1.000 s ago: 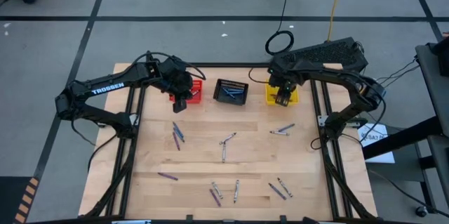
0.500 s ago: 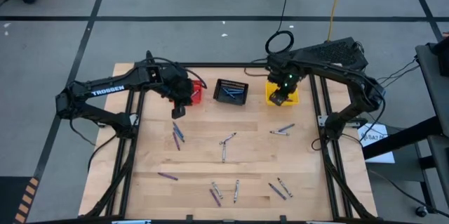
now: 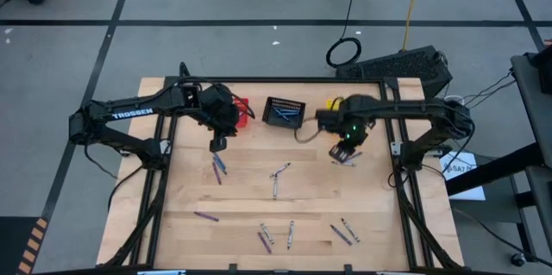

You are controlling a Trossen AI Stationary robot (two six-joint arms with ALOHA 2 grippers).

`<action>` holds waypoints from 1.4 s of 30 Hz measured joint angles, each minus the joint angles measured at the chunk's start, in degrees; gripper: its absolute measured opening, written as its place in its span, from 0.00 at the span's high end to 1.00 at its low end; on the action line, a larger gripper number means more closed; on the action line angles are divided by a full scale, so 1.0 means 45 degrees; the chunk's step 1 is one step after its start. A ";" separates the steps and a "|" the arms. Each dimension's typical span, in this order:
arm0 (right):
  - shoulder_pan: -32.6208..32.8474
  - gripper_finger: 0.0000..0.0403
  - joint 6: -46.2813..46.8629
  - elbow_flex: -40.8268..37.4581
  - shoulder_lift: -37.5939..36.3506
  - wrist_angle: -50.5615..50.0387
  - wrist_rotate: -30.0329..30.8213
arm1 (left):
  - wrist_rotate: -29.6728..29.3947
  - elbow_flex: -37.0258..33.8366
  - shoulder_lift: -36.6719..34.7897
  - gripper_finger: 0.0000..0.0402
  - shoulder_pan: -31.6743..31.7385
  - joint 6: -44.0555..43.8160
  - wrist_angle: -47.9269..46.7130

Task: Sort crayons
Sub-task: Put the gray crayon into the red bin

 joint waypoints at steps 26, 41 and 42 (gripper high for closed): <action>0.8761 0.68 1.0235 -0.0015 0.0026 0.3903 0.0063 | -0.0003 0.0000 0.0000 0.85 -0.0519 -0.0024 -0.0017; 1.0718 0.68 1.2476 -0.0583 0.2019 0.5649 0.0155 | -0.0005 0.0000 0.0000 0.85 -0.0563 -0.0029 0.0102; 1.0779 0.68 1.2498 -0.0583 0.2172 0.5754 0.0129 | -0.0005 0.0000 -0.0001 0.85 -0.0563 -0.0030 0.0102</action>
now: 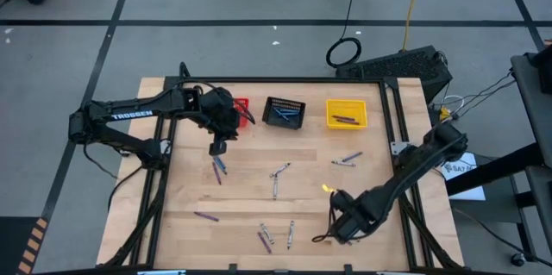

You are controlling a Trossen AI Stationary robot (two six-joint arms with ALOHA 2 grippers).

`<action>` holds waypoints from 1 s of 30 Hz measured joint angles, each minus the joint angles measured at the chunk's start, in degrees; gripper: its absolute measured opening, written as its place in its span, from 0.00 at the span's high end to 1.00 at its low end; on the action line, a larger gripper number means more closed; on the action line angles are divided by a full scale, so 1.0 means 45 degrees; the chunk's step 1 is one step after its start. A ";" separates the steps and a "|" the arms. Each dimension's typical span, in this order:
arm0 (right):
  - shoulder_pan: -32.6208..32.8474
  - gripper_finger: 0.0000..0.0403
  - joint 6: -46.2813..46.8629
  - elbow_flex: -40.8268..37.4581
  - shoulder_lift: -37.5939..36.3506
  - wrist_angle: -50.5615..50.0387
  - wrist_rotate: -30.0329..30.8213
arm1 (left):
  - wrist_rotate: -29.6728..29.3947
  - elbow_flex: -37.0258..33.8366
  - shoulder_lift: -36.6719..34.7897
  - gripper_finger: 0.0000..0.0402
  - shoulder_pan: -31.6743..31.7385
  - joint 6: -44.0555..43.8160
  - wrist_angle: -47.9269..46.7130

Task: Sort crayons
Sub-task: Put the gray crayon into the red bin

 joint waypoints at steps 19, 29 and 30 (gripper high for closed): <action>0.0657 0.68 0.0189 0.0005 0.2361 0.1064 -0.0376 | -0.0005 0.0005 0.0001 0.85 0.0000 -0.0229 0.0542; 0.0676 0.72 0.0145 0.0045 0.2919 0.1021 -0.0470 | -0.0010 0.0005 0.0001 0.85 0.0000 -0.0314 0.0534; 0.0676 0.74 0.0148 0.0049 0.2923 0.1032 -0.0445 | -0.0010 0.0005 0.0001 0.85 0.0000 -0.0314 0.0534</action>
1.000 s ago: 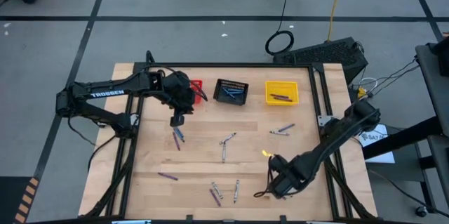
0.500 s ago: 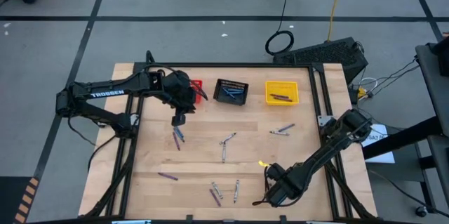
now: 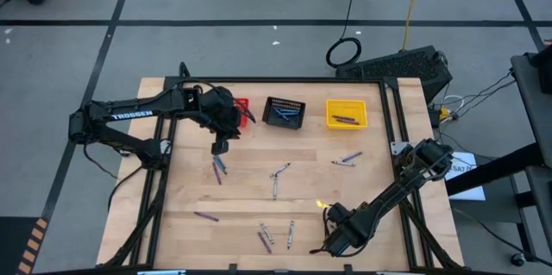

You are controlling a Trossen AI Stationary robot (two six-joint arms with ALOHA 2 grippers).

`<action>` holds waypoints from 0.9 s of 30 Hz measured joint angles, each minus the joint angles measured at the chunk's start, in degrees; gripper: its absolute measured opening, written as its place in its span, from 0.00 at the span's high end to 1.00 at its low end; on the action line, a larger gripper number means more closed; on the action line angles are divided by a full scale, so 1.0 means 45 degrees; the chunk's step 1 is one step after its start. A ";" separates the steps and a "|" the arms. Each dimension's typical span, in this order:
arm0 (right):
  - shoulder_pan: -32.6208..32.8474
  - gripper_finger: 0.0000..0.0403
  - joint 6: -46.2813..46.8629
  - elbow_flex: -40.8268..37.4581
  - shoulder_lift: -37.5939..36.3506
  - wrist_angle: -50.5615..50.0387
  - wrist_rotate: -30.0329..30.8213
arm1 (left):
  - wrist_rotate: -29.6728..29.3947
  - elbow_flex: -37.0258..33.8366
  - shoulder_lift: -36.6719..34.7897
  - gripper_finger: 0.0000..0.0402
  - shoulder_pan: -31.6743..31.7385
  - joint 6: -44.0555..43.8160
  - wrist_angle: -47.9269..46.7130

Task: Sort crayons
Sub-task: Put the gray crayon into the red bin

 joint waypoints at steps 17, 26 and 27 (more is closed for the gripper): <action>-0.0427 0.99 -0.1205 -0.0044 -0.0157 -0.0500 0.0019 | -0.0019 0.0000 0.0000 0.85 0.0000 0.0010 0.0000; -0.1049 1.00 -0.1958 -0.0078 -0.1105 -0.2543 0.0348 | -0.0345 0.0000 0.0000 0.85 0.0000 0.0019 -0.0004; -0.1172 1.00 -0.2149 -0.0077 -0.1222 -0.2571 0.0498 | -0.0575 0.0000 0.0000 0.85 0.0000 0.0019 -0.0002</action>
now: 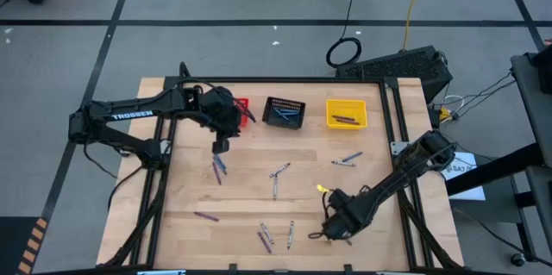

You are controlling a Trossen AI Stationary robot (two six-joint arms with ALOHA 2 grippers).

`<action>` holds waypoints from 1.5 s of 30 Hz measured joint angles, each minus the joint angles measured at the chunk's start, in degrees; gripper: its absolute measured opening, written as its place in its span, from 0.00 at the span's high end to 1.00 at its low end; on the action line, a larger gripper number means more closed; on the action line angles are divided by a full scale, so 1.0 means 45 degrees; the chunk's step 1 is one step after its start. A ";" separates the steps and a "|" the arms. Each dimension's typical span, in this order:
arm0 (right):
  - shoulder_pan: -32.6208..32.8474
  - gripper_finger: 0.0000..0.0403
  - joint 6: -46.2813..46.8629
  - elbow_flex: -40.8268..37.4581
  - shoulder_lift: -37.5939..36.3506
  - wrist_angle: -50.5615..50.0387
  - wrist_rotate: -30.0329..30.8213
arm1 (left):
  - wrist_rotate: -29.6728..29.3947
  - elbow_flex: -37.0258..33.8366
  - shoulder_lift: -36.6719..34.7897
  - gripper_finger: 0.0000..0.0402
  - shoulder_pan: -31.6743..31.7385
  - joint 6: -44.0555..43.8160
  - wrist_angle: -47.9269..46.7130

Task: Sort crayons
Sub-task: Put the gray crayon into the red bin

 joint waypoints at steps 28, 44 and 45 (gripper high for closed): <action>-0.3866 1.00 -0.5442 0.0028 -0.4473 0.0623 0.9755 | -0.0771 -0.1287 0.1295 0.85 0.0010 0.0078 0.5982; -0.6016 1.00 -1.2056 0.0033 -0.4718 0.5933 0.9532 | 0.1411 -0.1292 0.3121 0.85 -0.0058 -0.0846 1.0345; -0.6095 1.00 -1.2388 0.0033 -0.4718 0.6284 0.9330 | 0.1415 -0.1293 0.3199 0.85 -0.0063 -0.1057 1.0648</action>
